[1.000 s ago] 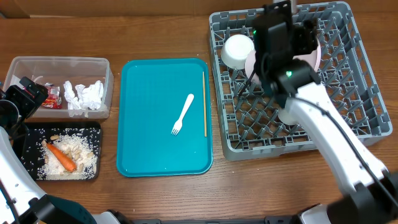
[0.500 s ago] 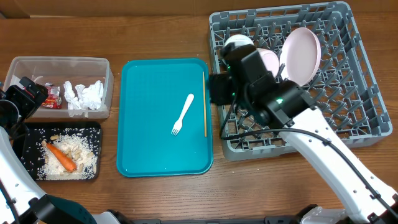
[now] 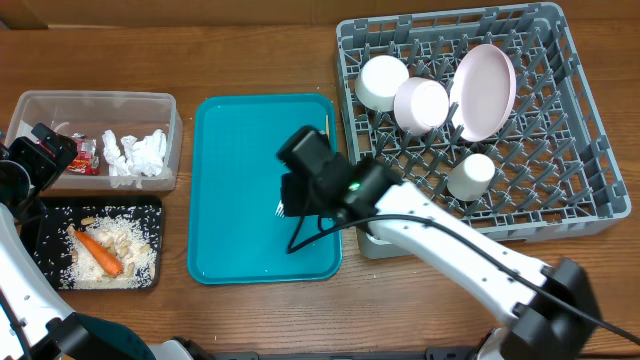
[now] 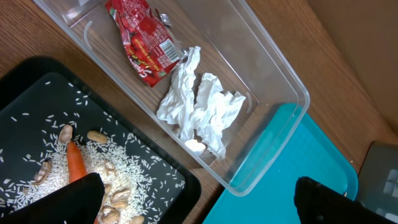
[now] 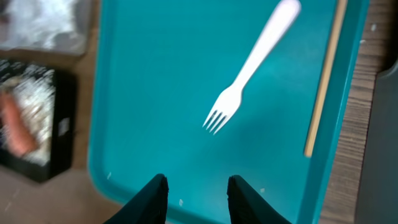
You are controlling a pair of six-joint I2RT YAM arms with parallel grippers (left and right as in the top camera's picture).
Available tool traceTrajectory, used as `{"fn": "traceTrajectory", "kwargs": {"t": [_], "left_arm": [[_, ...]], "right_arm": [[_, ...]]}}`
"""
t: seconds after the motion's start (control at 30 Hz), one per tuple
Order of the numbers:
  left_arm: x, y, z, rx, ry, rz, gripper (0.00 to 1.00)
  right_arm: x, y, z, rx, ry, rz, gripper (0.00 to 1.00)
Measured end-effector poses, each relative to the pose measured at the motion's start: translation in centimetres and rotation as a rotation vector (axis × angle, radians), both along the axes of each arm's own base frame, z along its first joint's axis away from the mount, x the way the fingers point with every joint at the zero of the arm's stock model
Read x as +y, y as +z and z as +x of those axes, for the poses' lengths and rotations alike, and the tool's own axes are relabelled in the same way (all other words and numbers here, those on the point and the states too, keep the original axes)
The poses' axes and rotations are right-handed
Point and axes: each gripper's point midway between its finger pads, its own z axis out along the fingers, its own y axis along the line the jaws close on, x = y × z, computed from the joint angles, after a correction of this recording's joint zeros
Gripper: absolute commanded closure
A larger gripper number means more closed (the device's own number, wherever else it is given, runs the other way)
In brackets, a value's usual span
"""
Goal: Sort waste into correct bins and load items into the dishwasher rack
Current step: 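Move the right gripper over the white fork on the teal tray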
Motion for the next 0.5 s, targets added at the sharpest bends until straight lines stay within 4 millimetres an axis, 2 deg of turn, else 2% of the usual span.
{"fn": "traceTrajectory", "kwargs": {"t": [0.2,0.33,0.5], "left_arm": [[0.0,0.0,0.0,0.0,0.0,0.0,0.0],[0.0,0.0,0.0,0.0,0.0,0.0,0.0],[0.0,0.0,0.0,0.0,0.0,0.0,0.0]], "right_arm": [[0.6,-4.2,2.0,-0.008,-0.141,-0.062,0.71],[1.9,-5.5,3.8,-0.047,-0.185,-0.026,0.73],[2.9,-6.8,5.0,-0.069,-0.216,-0.001,0.73]]}}
